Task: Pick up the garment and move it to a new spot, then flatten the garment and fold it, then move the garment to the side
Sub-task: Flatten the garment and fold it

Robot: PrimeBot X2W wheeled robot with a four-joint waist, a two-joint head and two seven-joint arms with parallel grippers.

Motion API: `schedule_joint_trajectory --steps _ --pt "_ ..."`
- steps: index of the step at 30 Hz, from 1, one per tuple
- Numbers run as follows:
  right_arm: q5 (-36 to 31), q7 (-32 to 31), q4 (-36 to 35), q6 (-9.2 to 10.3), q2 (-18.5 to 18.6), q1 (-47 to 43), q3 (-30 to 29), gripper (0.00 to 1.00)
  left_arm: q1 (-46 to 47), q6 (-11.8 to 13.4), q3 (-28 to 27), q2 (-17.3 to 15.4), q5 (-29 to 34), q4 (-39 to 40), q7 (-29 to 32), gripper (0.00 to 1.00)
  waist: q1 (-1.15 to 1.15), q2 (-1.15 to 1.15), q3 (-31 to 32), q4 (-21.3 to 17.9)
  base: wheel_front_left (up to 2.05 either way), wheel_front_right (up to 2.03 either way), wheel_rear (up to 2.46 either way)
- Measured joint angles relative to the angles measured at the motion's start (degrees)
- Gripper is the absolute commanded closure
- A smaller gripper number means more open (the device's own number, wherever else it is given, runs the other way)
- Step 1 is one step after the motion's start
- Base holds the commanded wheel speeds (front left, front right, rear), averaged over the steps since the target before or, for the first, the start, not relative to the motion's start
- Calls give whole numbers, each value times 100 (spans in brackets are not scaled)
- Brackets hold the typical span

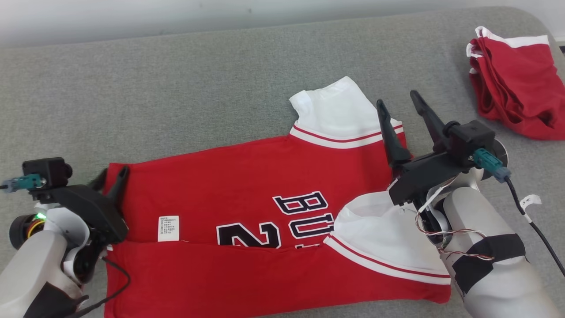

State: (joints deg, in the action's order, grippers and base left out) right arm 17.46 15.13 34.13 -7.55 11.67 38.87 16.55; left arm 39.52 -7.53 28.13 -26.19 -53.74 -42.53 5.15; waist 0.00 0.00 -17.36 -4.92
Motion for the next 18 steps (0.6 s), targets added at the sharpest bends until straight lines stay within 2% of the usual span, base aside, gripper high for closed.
schedule_joint_trajectory --steps 1,7,18 --pt "2 0 88 0 19 24 52 0 8 0 42 9 -14 -2 -1 100 0 0 5 14 0 0 0" --pt "142 -58 828 0 118 561 364 0 52 -1 207 20 -131 167 -245 100 0 -1 31 164 0 0 0" --pt "467 -1051 2171 0 319 1915 839 0 283 -1 500 194 90 614 -920 100 0 0 -170 580 0 0 0"
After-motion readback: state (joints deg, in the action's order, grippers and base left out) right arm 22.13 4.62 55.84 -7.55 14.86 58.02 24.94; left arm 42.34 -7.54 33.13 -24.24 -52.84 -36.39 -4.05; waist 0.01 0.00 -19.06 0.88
